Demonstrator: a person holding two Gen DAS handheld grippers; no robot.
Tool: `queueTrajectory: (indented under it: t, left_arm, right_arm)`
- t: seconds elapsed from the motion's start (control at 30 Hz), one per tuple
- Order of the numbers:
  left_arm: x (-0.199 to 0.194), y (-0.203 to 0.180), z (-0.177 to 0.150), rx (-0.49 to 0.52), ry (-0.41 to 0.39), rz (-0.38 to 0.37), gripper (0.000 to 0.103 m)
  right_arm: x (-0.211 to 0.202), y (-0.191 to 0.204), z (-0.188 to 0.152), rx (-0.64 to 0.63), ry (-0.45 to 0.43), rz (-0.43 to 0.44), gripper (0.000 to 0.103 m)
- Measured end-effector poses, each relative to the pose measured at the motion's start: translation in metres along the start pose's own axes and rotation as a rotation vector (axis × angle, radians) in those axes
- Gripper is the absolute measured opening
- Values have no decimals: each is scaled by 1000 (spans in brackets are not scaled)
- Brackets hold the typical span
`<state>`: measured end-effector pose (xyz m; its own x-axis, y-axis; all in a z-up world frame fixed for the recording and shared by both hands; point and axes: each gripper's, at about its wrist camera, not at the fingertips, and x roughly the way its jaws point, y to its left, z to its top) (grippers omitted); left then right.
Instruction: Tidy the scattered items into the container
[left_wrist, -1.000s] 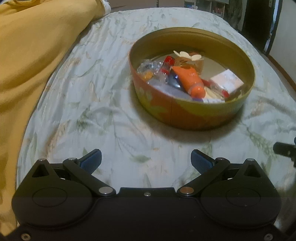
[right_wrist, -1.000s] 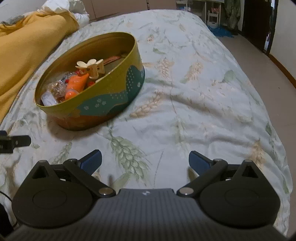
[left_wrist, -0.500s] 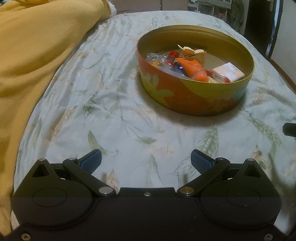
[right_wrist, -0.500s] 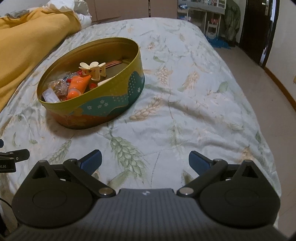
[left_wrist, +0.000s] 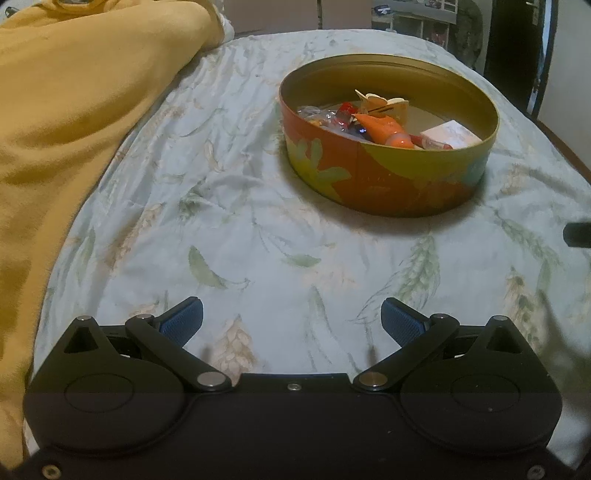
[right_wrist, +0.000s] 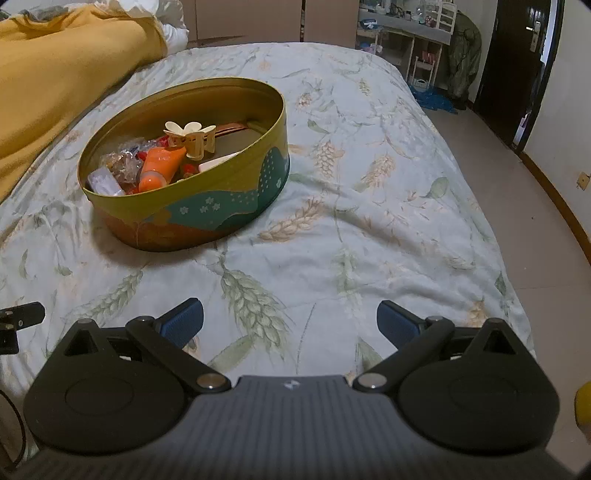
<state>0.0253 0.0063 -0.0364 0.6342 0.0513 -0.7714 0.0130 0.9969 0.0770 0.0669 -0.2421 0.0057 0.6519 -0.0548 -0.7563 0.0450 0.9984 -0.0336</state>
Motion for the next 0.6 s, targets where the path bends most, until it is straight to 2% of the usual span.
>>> queueTrajectory:
  t: [0.27,0.6]
  left_arm:
    - [4,6,-4,-40,-7,-4,102]
    - [21,7,-10,-101,-9,-11,102]
  right_arm:
    - [2,2,0,-13,14,-14,103]
    - [16,8,-2,-18,72,-10,103]
